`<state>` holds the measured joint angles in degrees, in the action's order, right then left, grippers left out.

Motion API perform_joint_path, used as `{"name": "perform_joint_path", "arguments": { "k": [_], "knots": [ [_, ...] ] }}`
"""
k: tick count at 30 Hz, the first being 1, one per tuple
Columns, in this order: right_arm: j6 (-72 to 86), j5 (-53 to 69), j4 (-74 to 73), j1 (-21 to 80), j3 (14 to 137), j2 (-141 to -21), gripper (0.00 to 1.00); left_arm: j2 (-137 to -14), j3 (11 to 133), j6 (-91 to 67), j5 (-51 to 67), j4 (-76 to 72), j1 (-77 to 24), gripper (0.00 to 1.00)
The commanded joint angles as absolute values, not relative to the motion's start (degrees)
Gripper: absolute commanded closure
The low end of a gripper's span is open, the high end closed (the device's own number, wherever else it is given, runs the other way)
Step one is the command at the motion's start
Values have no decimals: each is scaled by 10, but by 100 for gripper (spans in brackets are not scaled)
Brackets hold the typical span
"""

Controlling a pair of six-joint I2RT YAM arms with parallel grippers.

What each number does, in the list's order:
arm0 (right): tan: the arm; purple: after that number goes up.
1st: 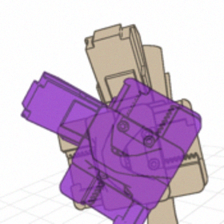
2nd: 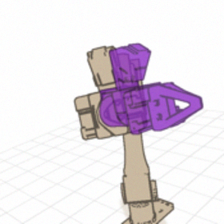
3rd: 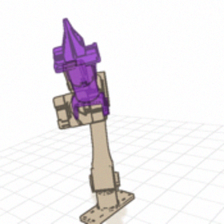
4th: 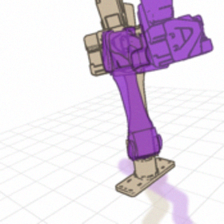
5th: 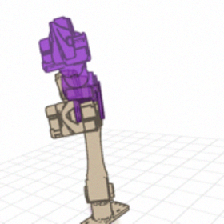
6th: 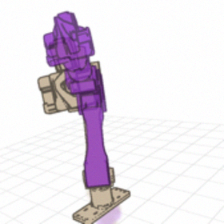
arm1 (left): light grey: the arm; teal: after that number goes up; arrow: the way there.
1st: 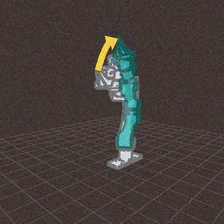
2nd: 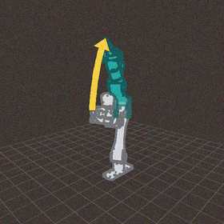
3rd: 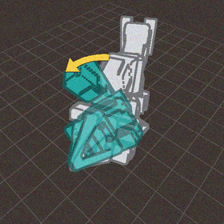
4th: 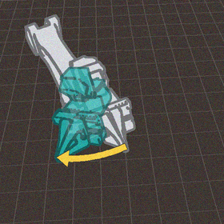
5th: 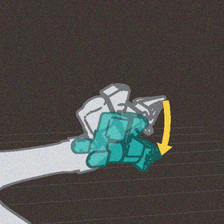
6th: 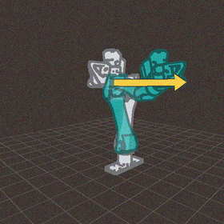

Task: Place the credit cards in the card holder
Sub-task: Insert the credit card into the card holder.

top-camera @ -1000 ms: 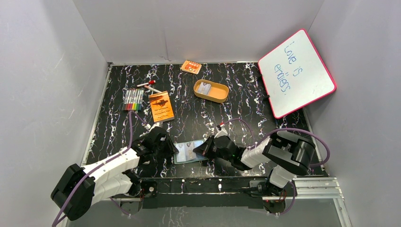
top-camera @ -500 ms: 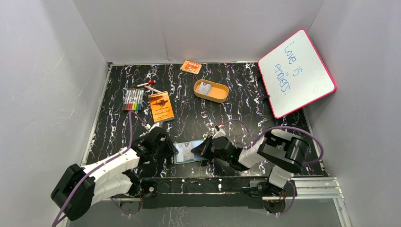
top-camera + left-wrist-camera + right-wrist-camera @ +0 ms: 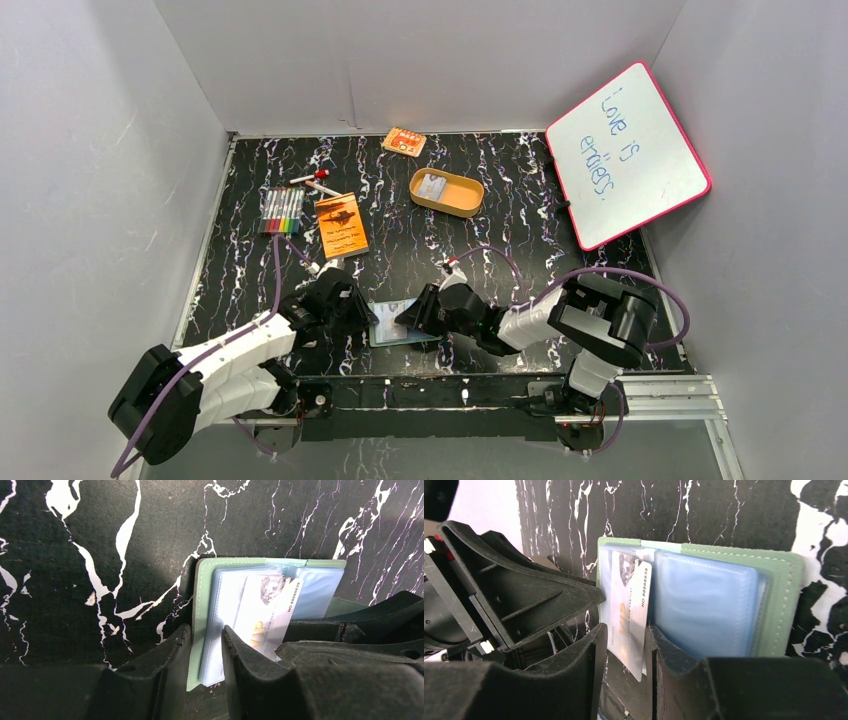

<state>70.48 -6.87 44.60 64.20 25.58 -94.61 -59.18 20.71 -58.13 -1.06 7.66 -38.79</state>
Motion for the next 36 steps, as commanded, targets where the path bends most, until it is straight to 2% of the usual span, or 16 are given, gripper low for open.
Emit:
{"name": "perform_joint_path", "arguments": {
  "k": [1, 25, 36],
  "knots": [
    [670, -59, 399, 646, 283, -931, 57, -596, 189, -582, -8, 106, -389, 73],
    [566, -40, 278, 662, 394, -958, 56, -607, 191, -578, 0, 90, -389, 72],
    [574, -64, 248, 664, 395, -946, 52, -558, 199, -582, -19, 120, -389, 47]
  ]
}}
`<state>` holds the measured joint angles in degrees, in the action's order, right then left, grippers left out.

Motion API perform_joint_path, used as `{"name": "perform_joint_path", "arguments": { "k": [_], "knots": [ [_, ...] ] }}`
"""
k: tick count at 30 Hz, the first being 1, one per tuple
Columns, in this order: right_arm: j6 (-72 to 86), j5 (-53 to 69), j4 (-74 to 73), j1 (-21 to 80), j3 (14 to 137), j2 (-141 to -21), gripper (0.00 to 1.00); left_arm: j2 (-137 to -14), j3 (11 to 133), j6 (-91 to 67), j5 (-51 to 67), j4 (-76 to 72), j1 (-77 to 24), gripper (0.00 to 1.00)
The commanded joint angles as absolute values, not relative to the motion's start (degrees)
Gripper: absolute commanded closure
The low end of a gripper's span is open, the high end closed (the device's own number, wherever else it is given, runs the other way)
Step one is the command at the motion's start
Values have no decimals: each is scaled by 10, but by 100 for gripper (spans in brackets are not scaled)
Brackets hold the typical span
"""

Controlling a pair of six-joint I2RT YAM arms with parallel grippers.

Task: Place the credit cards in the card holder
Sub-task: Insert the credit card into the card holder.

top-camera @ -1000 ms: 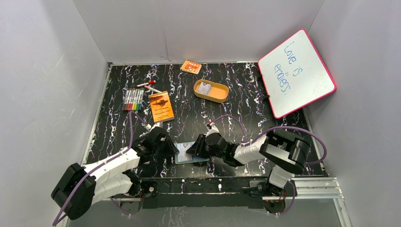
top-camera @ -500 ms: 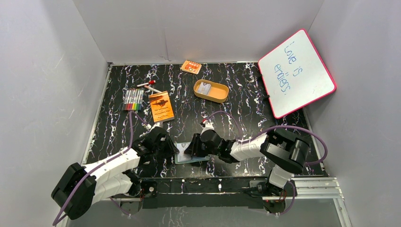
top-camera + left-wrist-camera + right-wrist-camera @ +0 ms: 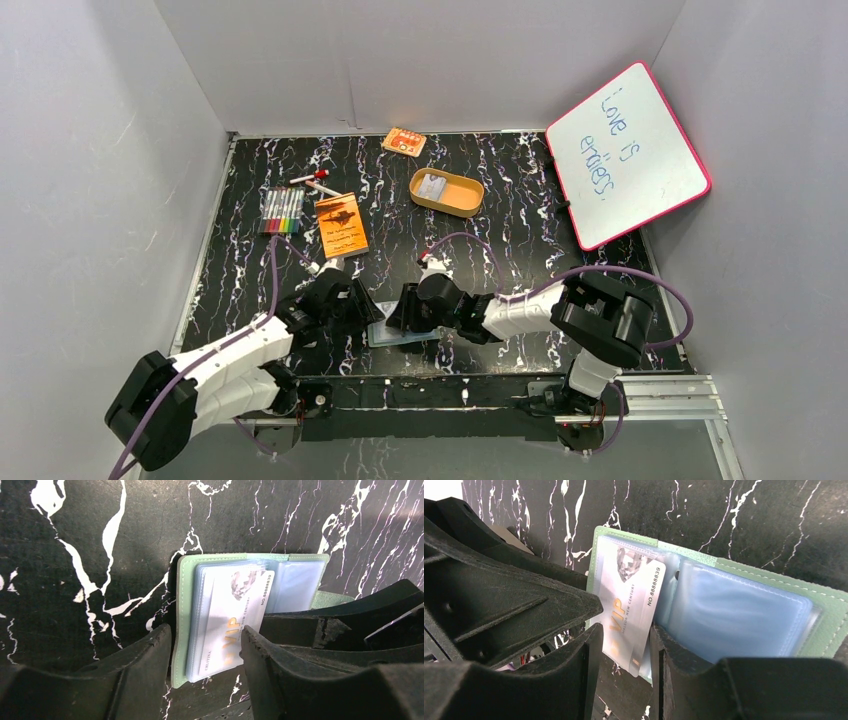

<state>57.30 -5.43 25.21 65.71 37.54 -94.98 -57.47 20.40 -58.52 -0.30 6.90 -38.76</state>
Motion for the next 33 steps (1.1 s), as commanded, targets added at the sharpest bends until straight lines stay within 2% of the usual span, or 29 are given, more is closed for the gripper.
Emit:
{"name": "perform_joint_path", "arguments": {
  "k": [1, 21, 27, 33],
  "knots": [
    [573, -63, 248, 664, 397, -947, 52, -558, 199, -582, -19, 120, -389, 47],
    [509, -33, 240, 675, 448, -975, 47, -592, 196, -580, 20, 72, -389, 52],
    [503, -75, 191, 675, 441, -931, 36, -555, 206, -580, -26, 124, -389, 44],
    [499, -103, 154, 674, 439, -881, 32, -537, 214, -582, -44, 150, -389, 41]
  ]
}}
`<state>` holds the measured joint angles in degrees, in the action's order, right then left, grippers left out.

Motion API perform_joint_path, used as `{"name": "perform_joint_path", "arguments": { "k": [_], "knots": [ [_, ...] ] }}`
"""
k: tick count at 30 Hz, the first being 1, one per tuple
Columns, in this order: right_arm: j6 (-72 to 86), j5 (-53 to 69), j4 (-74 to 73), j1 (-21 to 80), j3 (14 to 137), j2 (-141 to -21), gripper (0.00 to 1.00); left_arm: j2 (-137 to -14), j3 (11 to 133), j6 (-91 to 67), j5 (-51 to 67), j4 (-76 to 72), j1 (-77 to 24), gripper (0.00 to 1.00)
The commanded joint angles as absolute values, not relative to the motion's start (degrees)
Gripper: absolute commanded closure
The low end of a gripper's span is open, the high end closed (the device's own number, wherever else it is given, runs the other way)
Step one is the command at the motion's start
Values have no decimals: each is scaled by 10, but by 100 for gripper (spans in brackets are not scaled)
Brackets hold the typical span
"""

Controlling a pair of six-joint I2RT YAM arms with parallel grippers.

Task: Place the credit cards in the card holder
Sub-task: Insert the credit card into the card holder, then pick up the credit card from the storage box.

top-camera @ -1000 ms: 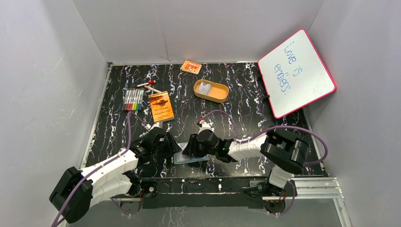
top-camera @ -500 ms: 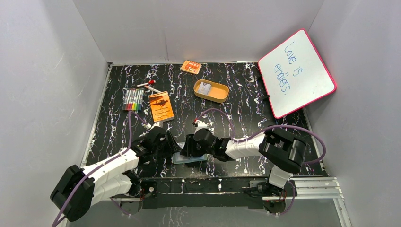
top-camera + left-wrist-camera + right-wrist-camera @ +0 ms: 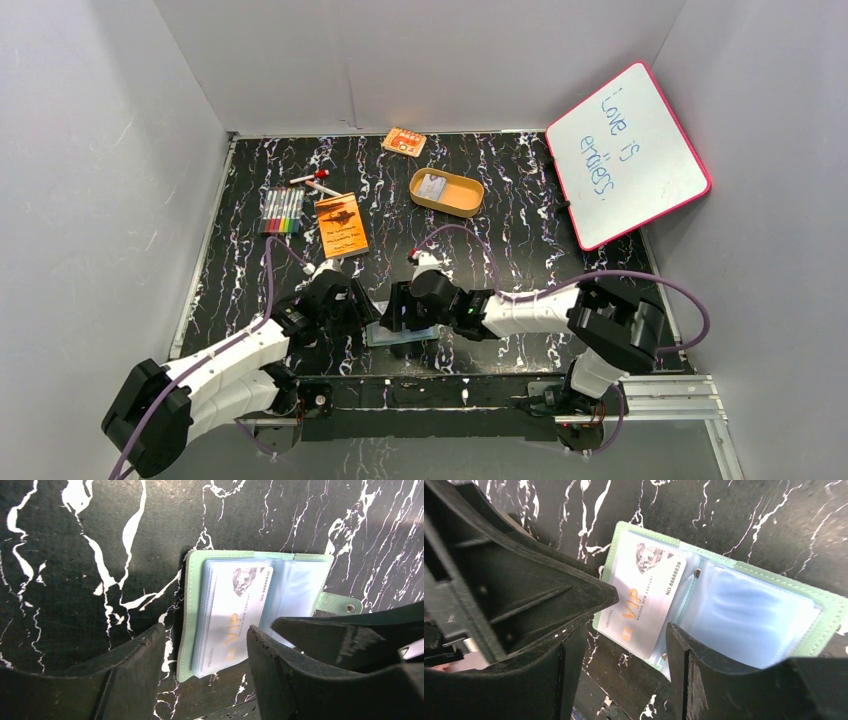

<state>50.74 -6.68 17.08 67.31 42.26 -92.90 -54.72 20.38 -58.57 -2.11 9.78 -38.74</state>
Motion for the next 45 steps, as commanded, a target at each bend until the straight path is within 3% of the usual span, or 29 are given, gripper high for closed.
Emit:
{"name": "perform_joint_path", "arguments": {
  "k": [1, 14, 21, 25, 28, 32, 36, 45],
  "knots": [
    [499, -107, 147, 675, 438, -871, 32, -537, 217, -582, -46, 156, -389, 41],
    [457, -152, 41, 626, 378, -698, 38, -475, 285, -542, -41, 185, -389, 38],
    [395, -97, 46, 501, 329, -569, 37, -538, 318, -511, 46, 103, -389, 40],
    [339, -136, 19, 484, 357, -545, 36, -563, 326, -496, 65, 92, -389, 45],
    [319, -84, -15, 424, 410, -567, 37, -548, 320, -494, 46, 103, -389, 46],
    [326, -6, 50, 329, 455, -618, 39, -514, 312, -499, 10, 129, -389, 45],
    [355, 22, 89, 261, 538, -739, 41, -494, 312, -507, -22, 148, -389, 44],
    [401, 60, 91, 224, 732, -1019, 41, -513, 335, -494, -34, 184, -388, 44]
  ]
}}
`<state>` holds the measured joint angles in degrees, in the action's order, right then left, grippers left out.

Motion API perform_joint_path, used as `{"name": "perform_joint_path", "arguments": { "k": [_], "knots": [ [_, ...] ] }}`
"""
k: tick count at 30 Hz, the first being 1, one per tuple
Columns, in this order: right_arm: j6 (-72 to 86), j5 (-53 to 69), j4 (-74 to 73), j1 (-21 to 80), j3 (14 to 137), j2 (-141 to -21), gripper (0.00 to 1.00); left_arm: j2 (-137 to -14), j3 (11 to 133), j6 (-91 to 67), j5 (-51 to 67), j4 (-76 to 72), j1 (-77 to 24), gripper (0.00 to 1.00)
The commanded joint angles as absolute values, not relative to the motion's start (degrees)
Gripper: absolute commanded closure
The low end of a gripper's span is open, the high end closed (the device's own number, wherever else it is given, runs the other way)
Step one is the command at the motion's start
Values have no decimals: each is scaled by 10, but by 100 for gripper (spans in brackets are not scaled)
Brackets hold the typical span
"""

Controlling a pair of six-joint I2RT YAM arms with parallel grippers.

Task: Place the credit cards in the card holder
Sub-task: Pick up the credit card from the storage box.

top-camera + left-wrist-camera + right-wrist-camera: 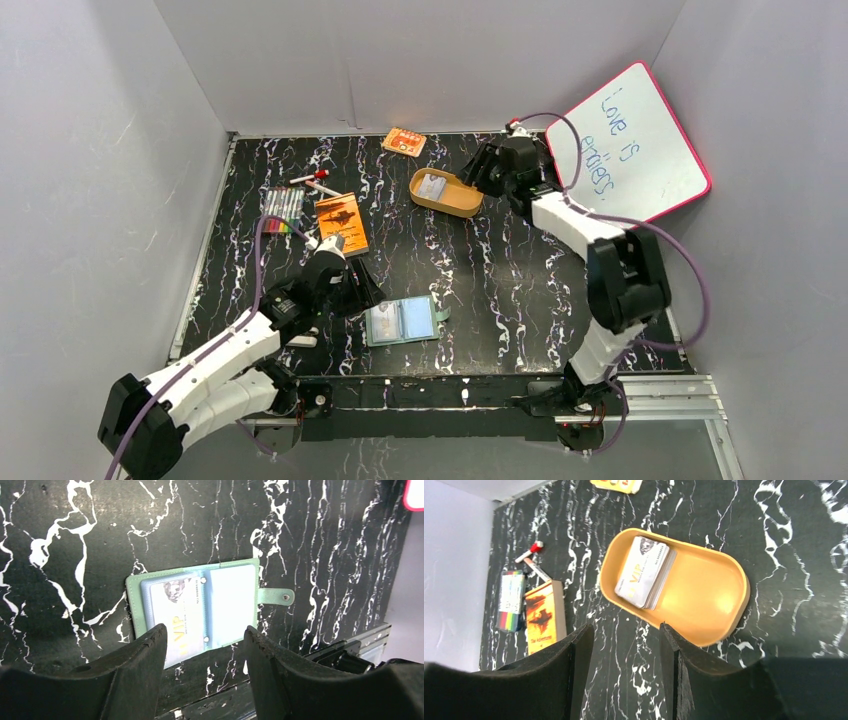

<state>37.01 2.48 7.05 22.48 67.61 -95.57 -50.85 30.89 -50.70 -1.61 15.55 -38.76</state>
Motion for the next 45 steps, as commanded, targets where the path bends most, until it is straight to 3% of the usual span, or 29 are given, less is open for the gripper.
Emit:
{"name": "perform_joint_path", "arguments": {
  "k": [1, 15, 23, 45],
  "knots": [
    [413, 61, 95, 225, 742, -1039, 41, -515, 335, -492, -36, 185, -388, 44],
    [427, 8, 34, 255, 917, -1228, 30, -527, 309, -504, -37, 171, -388, 44],
    [425, -50, -23, 260, 959, -1266, 31, -541, 309, -504, -41, 170, -388, 44],
    [395, -47, -67, 267, 1004, -1310, 43, -551, 312, -500, -44, 169, -388, 44]
  ]
}}
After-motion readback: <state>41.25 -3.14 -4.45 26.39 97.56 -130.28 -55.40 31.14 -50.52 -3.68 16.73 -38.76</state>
